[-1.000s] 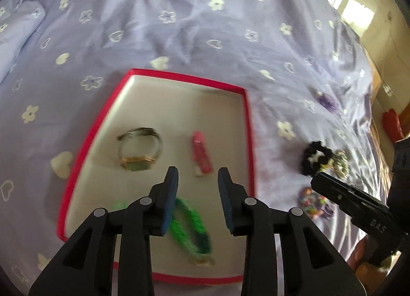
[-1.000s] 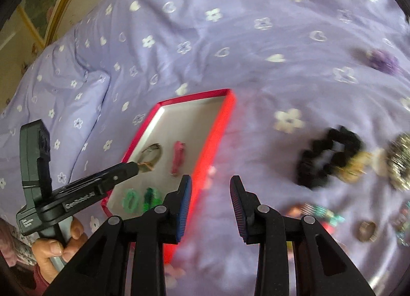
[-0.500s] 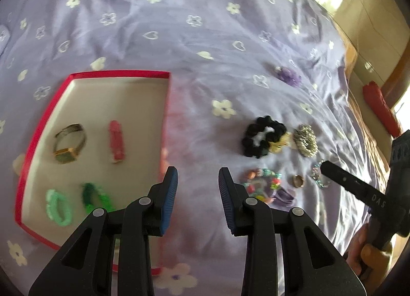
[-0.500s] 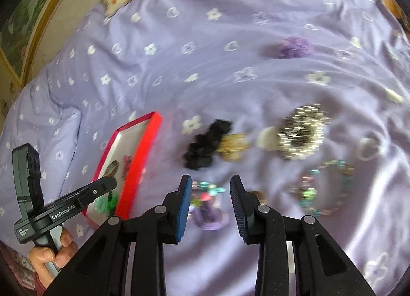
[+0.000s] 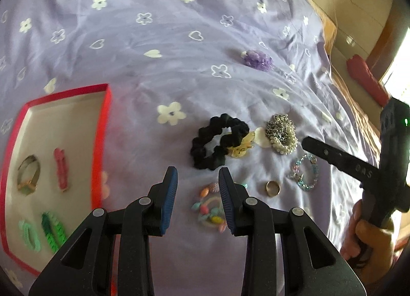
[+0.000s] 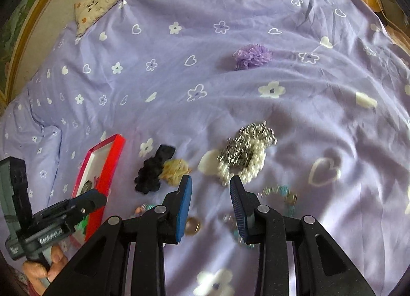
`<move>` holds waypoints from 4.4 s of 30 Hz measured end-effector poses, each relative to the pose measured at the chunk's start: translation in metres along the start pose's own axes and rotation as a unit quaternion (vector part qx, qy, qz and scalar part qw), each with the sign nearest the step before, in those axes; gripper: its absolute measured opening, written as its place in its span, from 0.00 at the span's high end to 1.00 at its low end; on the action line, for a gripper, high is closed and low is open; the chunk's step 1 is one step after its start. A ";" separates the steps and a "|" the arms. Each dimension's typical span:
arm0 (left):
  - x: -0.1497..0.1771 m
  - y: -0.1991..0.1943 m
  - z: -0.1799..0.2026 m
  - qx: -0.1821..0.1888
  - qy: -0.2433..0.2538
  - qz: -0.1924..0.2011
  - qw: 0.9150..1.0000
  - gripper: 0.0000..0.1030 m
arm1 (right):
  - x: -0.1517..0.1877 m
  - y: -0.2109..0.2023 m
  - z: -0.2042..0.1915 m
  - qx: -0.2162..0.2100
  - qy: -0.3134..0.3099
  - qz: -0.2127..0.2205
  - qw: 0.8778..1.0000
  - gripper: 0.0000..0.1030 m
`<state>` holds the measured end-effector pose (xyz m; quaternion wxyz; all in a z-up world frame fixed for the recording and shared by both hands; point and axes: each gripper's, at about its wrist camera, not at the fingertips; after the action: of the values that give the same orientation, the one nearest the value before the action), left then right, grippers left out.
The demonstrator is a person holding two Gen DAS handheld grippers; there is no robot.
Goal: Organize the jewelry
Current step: 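Grasp the black scrunchie with the left tool while the right tool grasps the silver chain, then carry the black scrunchie and silver chain over the box lid with both tools, then open both tools to drop the scrunchie and chain into the box lid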
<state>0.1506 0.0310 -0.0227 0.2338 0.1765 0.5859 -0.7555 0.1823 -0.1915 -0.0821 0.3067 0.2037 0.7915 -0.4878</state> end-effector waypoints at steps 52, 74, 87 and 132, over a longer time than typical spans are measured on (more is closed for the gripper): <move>-0.006 -0.034 -0.050 -0.007 -0.030 0.048 0.998 0.93 | -0.033 -0.016 -0.066 -0.054 -0.027 0.067 0.996 0.96; 0.020 -0.083 -0.135 -0.046 -0.093 0.077 0.992 0.93 | -0.029 -0.020 -0.154 -0.126 -0.082 0.071 0.986 0.98; 0.038 -0.093 -0.190 -0.088 -0.123 0.071 0.986 0.93 | -0.018 0.004 -0.233 -0.184 -0.129 0.043 0.973 0.98; 0.063 -0.043 -0.241 -0.113 -0.160 0.015 0.981 0.77 | 0.053 0.135 -0.261 -0.159 -0.149 -0.129 0.967 0.92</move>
<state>0.0724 0.2637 -0.0826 0.3539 0.0343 0.6197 -0.6996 0.1527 0.1034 -0.1177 0.3846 -0.0264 0.8238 -0.4156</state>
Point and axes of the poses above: each gripper's, at about its wrist camera, not at the fingertips, and y roughly the way its jaws point, z to its right, x to its underside, and after that the axes turned 4 degrees about -y, right-handed
